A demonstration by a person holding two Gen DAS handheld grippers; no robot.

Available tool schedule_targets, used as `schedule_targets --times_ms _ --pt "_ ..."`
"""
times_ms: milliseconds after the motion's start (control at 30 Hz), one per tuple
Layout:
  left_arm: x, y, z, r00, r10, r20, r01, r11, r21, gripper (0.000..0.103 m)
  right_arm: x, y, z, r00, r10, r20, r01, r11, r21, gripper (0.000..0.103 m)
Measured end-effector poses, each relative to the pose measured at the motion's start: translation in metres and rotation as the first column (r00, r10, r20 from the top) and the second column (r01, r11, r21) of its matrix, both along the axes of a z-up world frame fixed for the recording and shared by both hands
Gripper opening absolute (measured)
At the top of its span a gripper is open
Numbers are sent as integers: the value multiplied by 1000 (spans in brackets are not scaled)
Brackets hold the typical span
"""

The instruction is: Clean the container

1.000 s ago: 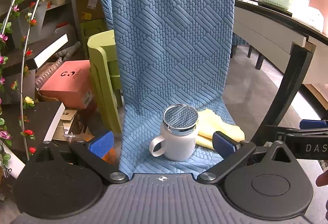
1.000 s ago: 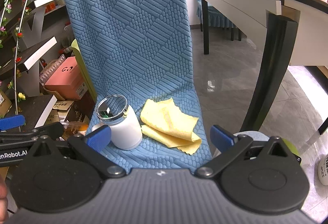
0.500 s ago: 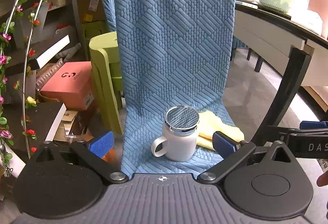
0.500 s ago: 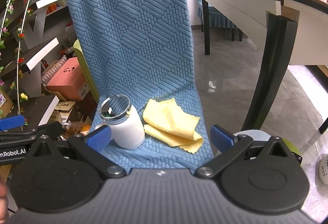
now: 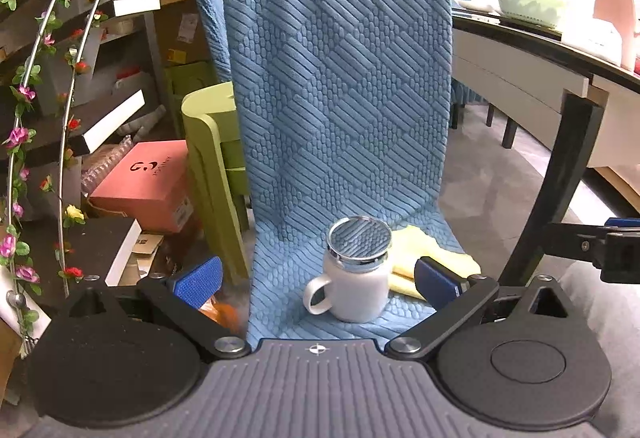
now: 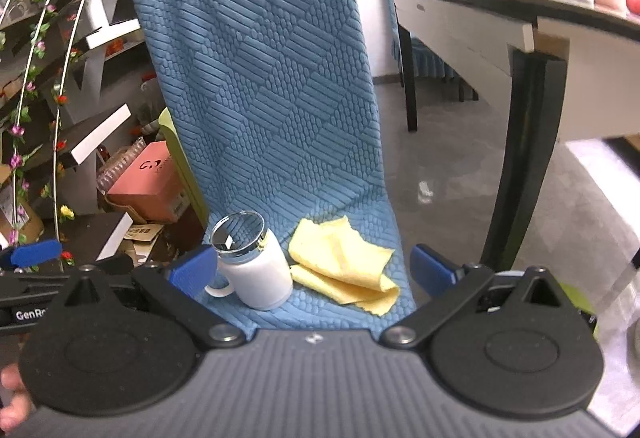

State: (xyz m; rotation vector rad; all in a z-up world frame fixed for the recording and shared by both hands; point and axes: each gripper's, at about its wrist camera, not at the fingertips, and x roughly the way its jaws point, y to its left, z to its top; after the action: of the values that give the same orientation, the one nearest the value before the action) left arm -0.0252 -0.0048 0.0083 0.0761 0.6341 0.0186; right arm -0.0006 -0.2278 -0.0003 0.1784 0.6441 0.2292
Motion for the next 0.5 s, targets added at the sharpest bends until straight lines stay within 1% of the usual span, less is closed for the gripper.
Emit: schedule_targets --times_ms 167,300,367,500 --pt "-8 -7 -4 1000 9 14 -9 1000 11 103 -7 -5 -7 1000 -1 19 1 1000 10 103" --pt "-14 -5 -4 999 20 28 -19 1000 -5 103 -10 -5 -11 999 19 33 -19 1000 15 103" --pt "-13 -4 -5 999 27 24 -27 1000 -2 103 -9 -5 -15 999 29 36 -30 999 26 103" --pt "-13 -2 -6 999 32 31 -32 999 -6 103 -7 -7 -16 999 19 40 -20 999 36 103"
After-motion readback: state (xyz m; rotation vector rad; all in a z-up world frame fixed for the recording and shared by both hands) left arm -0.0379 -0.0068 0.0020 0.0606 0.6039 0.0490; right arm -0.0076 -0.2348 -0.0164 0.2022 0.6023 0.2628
